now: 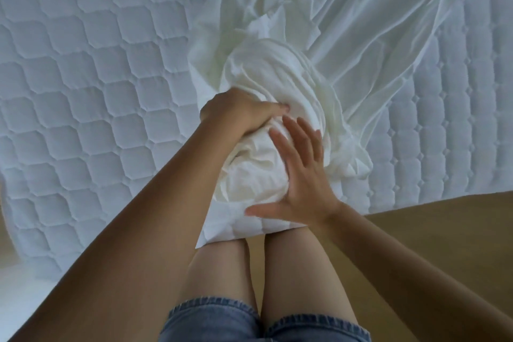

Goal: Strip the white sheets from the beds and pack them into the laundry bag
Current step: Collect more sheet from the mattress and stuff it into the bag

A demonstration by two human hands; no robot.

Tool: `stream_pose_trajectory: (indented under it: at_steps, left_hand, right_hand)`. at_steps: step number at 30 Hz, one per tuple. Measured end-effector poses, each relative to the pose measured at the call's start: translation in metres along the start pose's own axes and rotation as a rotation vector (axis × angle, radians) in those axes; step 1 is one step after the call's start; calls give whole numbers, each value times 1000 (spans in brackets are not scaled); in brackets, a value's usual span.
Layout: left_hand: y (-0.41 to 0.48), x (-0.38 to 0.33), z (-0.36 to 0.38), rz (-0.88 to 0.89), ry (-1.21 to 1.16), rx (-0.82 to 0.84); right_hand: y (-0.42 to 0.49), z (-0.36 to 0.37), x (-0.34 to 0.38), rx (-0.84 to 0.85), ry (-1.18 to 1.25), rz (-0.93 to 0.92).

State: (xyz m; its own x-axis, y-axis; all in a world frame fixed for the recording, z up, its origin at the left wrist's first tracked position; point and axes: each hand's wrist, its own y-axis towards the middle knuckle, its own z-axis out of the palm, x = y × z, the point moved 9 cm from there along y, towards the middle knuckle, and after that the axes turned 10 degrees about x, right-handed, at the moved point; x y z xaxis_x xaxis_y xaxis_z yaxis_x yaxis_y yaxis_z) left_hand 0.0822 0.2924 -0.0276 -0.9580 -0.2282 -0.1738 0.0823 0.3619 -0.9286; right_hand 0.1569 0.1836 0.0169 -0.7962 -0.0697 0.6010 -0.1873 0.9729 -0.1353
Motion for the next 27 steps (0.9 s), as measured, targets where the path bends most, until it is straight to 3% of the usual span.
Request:
stream_pose_trajectory:
  at_steps: [3, 5, 7, 9, 12, 15, 17, 19, 23, 25, 27]
  left_hand:
    - [10, -26, -7, -16, -72, 24]
    - [11, -38, -21, 12, -165, -25]
    - [4, -56, -40, 146, -184, -160]
    - [-18, -83, -42, 397, -102, -222]
    - [-51, -113, -12, 687, 294, -229]
    - [-18, -114, 12, 611, 799, -250]
    - [7, -123, 18, 562, 947, -239]
    - [19, -148, 21, 564, 1027, -249]
    - [21, -203, 34, 662, 995, -276]
    - [31, -235, 34, 661, 940, -299]
    - [47, -273, 32, 648, 919, -299]
  right_hand:
    - [15, -32, -26, -173, -51, 73]
    - [27, -56, -57, -236, 83, 219]
    - [31, -78, -96, -290, 353, 443]
    - [28, -86, -129, -280, 558, 627]
    - [35, -92, -157, -229, 717, 684]
    - [44, -97, -187, -219, 902, 694]
    - [45, -94, -212, -247, 996, 745]
    - [36, -88, -238, -330, 1009, 859]
    - [-15, -102, -275, -606, 780, 1111]
    - [-30, -123, -272, -743, 731, 1025]
    - [-11, -135, -253, -607, 617, 792]
